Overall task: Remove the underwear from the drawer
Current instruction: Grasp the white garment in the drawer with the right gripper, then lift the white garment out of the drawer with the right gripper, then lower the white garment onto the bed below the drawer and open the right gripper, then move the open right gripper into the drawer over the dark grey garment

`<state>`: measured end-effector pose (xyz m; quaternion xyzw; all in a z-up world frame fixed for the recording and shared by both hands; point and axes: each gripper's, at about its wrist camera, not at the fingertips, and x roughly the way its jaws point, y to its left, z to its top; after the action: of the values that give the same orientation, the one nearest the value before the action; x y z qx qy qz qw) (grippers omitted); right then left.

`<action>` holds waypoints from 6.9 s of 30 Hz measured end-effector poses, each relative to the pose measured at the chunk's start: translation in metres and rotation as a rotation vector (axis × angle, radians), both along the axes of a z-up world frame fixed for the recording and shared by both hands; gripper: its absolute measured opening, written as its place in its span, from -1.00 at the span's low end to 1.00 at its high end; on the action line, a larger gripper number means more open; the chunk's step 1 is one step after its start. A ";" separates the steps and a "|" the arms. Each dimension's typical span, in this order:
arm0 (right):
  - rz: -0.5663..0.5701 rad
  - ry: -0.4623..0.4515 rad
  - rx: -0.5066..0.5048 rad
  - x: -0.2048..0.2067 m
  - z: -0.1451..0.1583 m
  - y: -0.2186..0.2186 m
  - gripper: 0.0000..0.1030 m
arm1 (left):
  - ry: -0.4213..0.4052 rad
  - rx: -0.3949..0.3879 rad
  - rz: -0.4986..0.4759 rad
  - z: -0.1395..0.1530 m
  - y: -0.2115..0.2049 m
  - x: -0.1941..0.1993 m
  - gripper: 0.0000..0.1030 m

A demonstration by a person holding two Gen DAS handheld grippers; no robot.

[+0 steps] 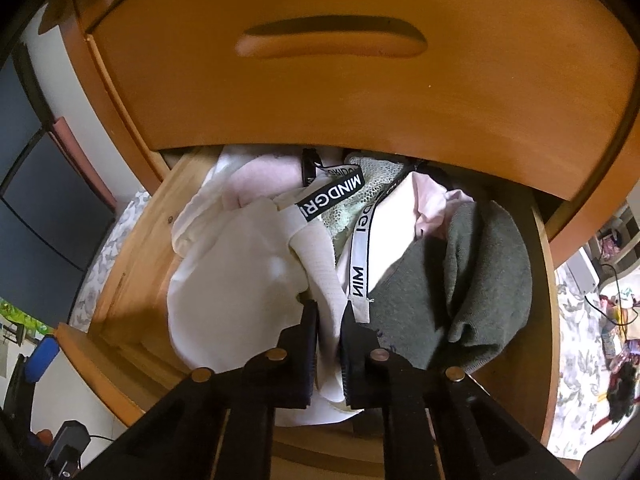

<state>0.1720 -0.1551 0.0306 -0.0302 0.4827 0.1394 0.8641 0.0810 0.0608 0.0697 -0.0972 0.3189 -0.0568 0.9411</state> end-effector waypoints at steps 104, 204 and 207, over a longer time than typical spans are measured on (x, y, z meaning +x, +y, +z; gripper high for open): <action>0.152 -0.196 -0.160 -0.177 0.066 0.001 -0.83 | 0.087 0.025 0.133 0.039 0.018 -0.069 0.99; -0.020 -0.154 -0.015 -0.089 0.052 -0.064 1.00 | 0.143 0.054 0.083 0.001 -0.017 -0.010 0.99; -0.053 -0.140 -0.071 -0.074 0.052 -0.066 1.00 | 0.136 0.046 0.087 0.002 -0.014 -0.010 0.99</action>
<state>0.0977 -0.2215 0.0822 -0.0576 0.4262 0.0970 0.8976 0.0715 0.0469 0.0722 -0.0930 0.3787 -0.0017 0.9208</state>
